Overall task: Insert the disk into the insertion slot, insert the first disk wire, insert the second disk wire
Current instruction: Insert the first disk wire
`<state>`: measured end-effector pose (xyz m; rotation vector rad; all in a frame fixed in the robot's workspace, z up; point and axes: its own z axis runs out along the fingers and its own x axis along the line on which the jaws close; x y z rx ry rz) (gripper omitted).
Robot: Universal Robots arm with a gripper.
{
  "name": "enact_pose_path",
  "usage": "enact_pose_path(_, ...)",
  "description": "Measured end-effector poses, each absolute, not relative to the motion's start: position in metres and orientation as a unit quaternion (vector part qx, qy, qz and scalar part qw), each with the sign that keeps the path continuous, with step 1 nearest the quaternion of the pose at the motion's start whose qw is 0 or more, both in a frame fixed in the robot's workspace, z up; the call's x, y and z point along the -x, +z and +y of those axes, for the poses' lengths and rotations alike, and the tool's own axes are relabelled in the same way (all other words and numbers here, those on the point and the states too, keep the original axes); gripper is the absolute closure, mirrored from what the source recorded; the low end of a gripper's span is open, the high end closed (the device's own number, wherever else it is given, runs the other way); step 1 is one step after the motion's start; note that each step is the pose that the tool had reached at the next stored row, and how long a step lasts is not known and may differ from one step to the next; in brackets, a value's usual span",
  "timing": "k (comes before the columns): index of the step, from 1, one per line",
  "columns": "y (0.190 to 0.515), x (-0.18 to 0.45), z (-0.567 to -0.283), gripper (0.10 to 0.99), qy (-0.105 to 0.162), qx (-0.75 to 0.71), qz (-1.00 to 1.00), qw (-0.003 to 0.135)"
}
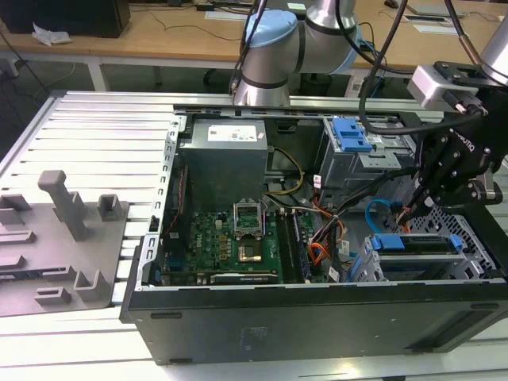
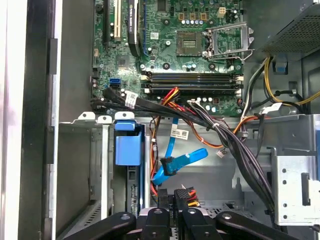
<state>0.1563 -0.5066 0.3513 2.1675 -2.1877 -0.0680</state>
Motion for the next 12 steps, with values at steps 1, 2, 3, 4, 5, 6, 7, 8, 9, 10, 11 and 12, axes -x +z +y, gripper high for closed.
enact_pose_path(1, 0.351, -0.156, -0.508, 0.922, -0.022, -0.703, -0.71, 0.031)
enact_pose_path(2, 0.351, -0.156, -0.51, 0.922, -0.022, -0.703, -0.71, 0.031)
enact_pose_path(3, 0.351, -0.156, -0.512, 0.922, -0.022, -0.703, -0.71, 0.031)
enact_pose_path(4, 0.351, -0.156, -0.513, 0.922, -0.022, -0.703, -0.71, 0.031)
enact_pose_path(5, 0.351, -0.156, -0.515, 0.922, -0.022, -0.703, -0.71, 0.031)
enact_pose_path(6, 0.351, -0.156, -0.517, 0.922, -0.022, -0.703, -0.71, 0.031)
enact_pose_path(7, 0.351, -0.156, -0.519, 0.922, -0.022, -0.703, -0.71, 0.031)
enact_pose_path(8, 0.351, -0.156, -0.521, 0.922, -0.022, -0.703, -0.71, 0.031)
enact_pose_path(9, 0.351, -0.156, -0.522, 0.922, -0.022, -0.703, -0.71, 0.031)
enact_pose_path(10, 0.351, -0.156, -0.524, 0.922, -0.022, -0.703, -0.71, 0.031)
enact_pose_path(11, 0.351, -0.156, -0.525, 0.922, -0.022, -0.703, -0.71, 0.031)
enact_pose_path(12, 0.351, -0.156, -0.525, 0.922, -0.022, -0.703, -0.71, 0.031)
